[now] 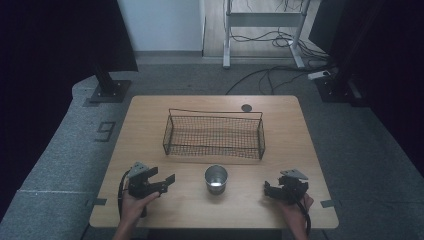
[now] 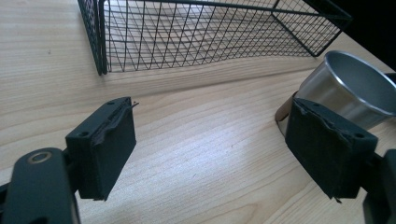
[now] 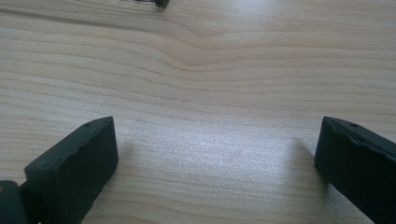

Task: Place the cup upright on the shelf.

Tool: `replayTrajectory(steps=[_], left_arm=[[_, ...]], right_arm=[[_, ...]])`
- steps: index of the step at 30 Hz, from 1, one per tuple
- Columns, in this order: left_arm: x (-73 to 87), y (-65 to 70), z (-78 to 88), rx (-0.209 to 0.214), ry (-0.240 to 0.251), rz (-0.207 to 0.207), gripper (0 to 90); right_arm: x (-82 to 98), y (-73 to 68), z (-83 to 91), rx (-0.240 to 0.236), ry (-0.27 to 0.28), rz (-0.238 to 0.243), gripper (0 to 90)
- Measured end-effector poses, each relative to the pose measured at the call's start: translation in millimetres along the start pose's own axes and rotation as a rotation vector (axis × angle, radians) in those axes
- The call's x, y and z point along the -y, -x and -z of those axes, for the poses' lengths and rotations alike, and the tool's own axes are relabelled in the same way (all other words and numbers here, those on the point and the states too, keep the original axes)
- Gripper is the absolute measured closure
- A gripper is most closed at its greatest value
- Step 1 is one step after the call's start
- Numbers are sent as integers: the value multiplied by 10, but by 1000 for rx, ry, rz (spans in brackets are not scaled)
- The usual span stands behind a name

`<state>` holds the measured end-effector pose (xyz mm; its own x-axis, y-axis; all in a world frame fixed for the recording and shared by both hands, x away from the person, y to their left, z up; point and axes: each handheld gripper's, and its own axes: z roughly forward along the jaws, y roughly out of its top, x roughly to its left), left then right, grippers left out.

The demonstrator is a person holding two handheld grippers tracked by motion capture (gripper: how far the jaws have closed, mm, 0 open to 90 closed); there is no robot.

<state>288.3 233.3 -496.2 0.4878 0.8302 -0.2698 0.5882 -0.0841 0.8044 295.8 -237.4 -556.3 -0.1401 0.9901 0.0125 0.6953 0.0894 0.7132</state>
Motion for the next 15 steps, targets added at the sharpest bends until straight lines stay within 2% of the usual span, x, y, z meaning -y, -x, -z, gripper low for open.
replayTrajectory(steps=[15], left_arm=[[-58, 136, 30, 18, 9, -18, 167]], right_arm=[[-6, 7, -5, -5, -1, 3, 0]])
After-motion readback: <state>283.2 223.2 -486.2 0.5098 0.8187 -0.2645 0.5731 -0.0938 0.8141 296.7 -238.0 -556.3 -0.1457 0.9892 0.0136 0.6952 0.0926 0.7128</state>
